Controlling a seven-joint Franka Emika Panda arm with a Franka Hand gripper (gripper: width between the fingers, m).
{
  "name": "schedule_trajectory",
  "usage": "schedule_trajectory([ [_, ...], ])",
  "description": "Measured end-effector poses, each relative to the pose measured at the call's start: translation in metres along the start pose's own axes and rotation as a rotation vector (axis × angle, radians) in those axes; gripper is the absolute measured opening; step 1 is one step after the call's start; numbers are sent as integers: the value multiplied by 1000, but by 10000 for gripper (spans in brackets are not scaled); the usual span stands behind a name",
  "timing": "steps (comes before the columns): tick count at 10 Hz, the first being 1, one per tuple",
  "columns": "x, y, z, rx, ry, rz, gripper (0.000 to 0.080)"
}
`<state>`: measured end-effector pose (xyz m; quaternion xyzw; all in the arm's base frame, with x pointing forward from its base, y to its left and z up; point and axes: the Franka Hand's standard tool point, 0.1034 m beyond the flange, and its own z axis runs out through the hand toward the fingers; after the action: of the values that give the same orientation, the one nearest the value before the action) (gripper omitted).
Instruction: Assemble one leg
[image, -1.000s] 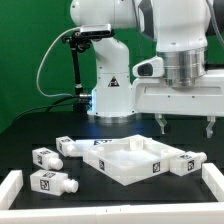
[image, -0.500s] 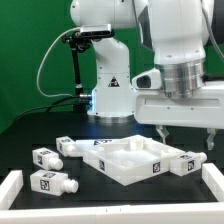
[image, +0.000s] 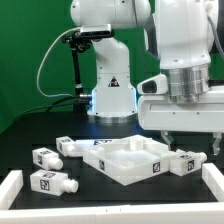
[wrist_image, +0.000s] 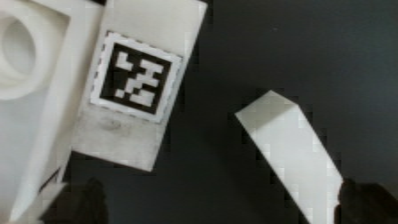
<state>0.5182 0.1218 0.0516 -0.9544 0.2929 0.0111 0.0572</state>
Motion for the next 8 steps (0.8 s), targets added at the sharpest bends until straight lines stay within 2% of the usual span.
schedule_trajectory([
  [1, 0, 0, 1, 0, 0, 0, 648],
  [4, -2, 7, 21, -7, 6, 4, 648],
  [8, -1, 9, 21, -3, 18, -15, 648],
])
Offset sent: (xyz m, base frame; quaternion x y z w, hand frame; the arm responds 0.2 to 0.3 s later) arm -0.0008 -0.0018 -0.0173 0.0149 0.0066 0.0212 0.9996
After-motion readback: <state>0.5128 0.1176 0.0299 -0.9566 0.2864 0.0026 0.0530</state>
